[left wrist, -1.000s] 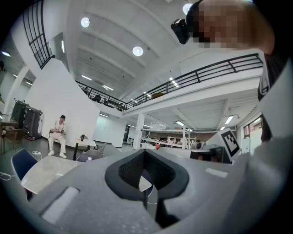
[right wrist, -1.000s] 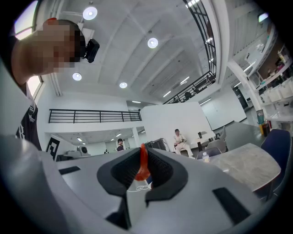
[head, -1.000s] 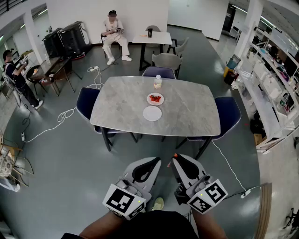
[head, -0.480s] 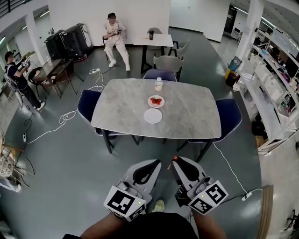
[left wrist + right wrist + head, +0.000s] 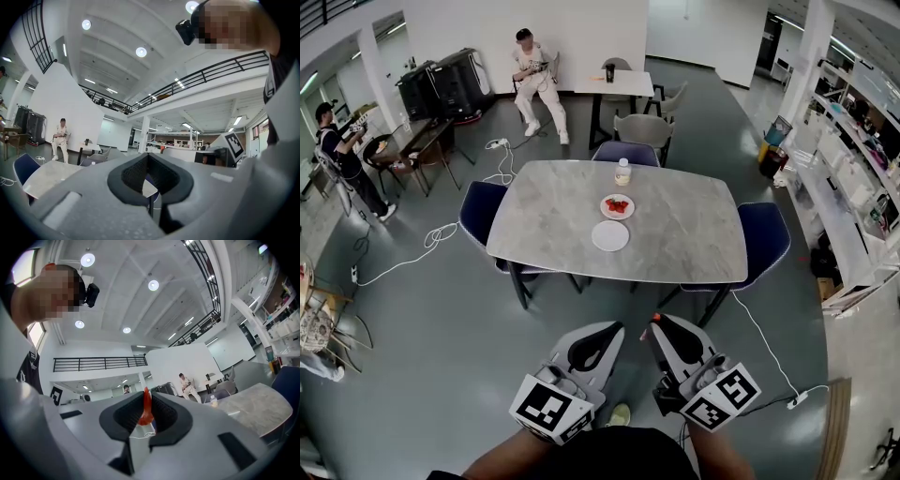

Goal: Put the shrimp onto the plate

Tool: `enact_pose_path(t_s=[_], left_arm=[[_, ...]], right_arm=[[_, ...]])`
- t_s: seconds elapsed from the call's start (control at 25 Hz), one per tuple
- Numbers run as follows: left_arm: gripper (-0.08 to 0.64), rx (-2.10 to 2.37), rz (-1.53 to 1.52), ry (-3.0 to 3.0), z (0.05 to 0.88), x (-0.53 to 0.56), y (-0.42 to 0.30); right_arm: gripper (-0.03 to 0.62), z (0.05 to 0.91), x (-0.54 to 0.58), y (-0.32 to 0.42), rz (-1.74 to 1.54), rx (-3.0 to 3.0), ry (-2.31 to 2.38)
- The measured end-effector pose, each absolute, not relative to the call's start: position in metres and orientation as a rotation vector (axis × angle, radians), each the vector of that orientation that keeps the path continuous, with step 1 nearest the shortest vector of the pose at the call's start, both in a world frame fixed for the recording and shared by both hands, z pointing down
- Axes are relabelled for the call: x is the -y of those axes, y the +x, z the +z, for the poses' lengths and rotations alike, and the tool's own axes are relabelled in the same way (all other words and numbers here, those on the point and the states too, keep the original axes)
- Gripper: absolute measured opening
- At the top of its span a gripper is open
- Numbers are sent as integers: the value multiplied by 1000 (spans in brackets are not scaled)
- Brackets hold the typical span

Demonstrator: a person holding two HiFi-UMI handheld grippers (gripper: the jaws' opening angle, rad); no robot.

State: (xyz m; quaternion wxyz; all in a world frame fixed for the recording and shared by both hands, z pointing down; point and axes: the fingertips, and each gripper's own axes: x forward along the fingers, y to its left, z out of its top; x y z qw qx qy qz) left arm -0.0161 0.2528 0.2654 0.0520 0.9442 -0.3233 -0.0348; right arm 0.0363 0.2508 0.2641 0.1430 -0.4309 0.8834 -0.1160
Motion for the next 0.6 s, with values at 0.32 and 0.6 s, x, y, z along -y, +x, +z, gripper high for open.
enact_pose_path(t_s=[0.32,0.6], left_arm=[[8,1014,-100,2865,273,-246,0],[8,1036,-80,2865,280,-245,15]], right_arm=[[53,269,-249,56,-360,-2539,-1203],[52,277,-243,67,-389,-2546,-1158]])
